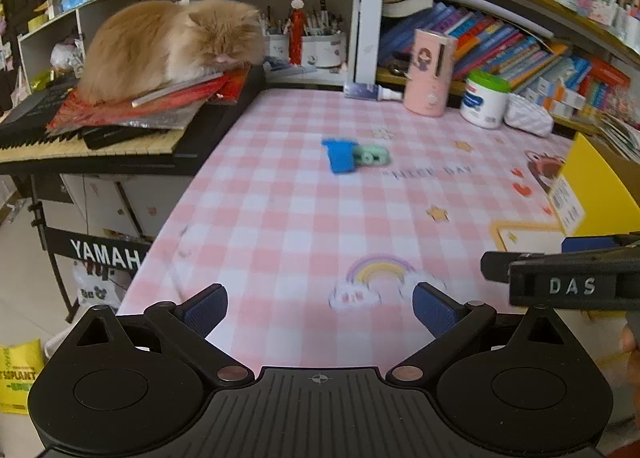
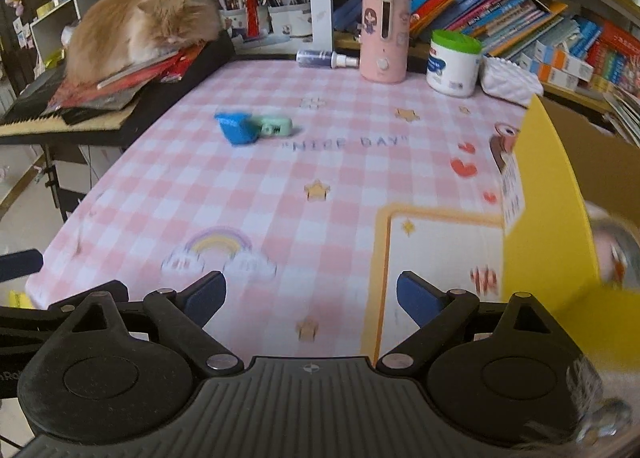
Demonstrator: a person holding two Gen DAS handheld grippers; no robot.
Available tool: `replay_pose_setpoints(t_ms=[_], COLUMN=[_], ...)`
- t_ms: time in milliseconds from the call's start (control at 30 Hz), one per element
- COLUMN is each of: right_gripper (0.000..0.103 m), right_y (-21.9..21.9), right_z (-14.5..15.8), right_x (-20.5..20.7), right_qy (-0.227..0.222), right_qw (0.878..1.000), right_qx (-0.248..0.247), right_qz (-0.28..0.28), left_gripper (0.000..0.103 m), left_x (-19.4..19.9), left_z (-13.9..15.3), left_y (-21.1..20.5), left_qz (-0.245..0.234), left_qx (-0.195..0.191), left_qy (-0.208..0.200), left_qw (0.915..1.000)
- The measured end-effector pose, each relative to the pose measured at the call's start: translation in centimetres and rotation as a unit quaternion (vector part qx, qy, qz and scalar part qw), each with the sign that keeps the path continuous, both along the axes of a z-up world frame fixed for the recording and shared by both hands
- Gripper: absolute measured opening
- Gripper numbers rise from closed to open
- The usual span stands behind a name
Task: Organize objects
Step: 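Move both open tools toward the blue cap and mint-green stapler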
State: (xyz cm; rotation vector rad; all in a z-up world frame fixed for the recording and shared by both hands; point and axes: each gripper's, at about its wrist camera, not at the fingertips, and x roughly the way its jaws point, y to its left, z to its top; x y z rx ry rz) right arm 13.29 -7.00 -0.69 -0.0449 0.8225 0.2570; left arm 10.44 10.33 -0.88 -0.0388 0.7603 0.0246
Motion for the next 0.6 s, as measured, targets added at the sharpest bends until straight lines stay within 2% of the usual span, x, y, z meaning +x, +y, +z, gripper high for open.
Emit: replay_pose_setpoints(t_ms=[600], right_gripper=[0.093], right_y=[-0.1], right_z=[2.6], right_x=[13.5], right_qy=[-0.039], right_qw=[0.998], right_qx=[0.034], right_qz=[-0.027], left_gripper=[0.099], left_x=[10.6], left_z=[-0.2], left_y=[-1.2], left_qz=[0.007], left_qx=[0.013], left_qy=[-0.025], left_qw=[0.9996])
